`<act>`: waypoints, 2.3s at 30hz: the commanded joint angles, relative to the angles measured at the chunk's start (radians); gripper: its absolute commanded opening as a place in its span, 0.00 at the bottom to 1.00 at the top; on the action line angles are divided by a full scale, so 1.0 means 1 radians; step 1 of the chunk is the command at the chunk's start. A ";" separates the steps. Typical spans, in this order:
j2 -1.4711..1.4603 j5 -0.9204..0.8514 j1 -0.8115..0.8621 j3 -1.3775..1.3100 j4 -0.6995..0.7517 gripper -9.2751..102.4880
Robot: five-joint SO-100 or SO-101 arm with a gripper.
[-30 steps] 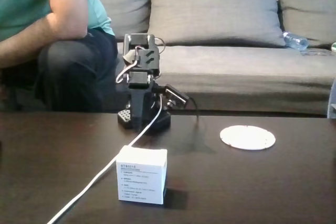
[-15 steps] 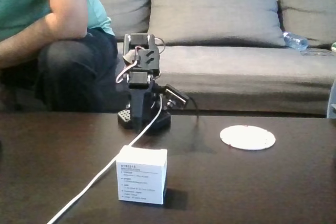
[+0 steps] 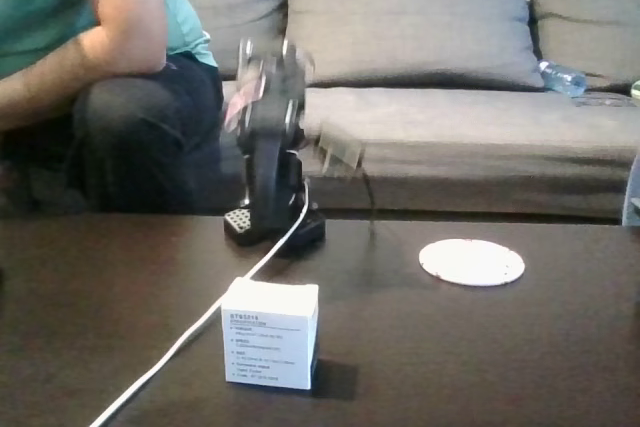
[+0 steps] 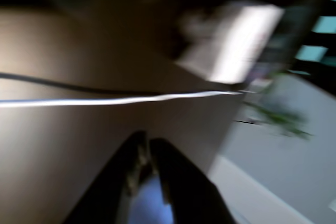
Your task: Grasp a servo box and put it on the zirlivani.
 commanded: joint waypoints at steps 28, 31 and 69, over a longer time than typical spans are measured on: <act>-1.678 0.137 0.077 -1.434 0.247 0.31; -1.703 0.137 0.086 -1.425 0.250 0.32; -1.798 0.066 0.006 -1.183 0.101 0.42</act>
